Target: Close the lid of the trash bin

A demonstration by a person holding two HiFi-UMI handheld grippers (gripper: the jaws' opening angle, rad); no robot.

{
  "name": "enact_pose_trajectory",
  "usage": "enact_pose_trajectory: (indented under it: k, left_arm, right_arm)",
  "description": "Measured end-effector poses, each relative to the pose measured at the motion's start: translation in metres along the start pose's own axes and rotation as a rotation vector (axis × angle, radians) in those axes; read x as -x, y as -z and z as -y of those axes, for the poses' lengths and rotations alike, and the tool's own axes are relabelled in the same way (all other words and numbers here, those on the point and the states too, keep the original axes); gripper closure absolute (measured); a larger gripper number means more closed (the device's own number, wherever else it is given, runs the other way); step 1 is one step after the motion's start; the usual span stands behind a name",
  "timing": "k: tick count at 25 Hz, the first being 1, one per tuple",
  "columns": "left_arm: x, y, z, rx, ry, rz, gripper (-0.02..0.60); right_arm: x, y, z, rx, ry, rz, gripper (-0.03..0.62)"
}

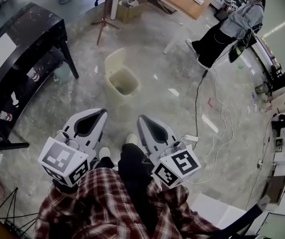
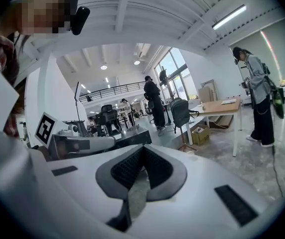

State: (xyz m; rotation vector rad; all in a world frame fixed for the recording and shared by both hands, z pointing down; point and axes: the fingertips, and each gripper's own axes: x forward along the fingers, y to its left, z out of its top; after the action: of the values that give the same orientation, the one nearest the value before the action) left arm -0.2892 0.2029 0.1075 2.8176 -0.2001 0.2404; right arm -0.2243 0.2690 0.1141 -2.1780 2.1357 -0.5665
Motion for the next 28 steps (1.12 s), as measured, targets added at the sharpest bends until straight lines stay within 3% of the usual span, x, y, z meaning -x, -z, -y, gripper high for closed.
enact_pose_trajectory:
  k: [6,13,20,28]
  left_arm:
    - [-0.055,-0.013,-0.01,0.007,-0.034,-0.005,0.571]
    - [-0.146,-0.042,-0.007,-0.002,-0.113,0.032,0.571]
    - [-0.225,-0.058,0.014,0.04,-0.226,0.068,0.571]
    - [-0.244,-0.039,-0.004,0.105,-0.405,0.036,0.571]
  right_arm:
    - [-0.004,-0.015,0.058,-0.021,0.005,-0.006,0.582]
    - [-0.011,-0.059,0.15,0.019,-0.064,-0.002,0.582]
    - [-0.012,-0.088,0.231,0.048,-0.197,-0.07,0.582]
    - [-0.055,-0.07,0.267,0.016,-0.356,-0.198,0.582]
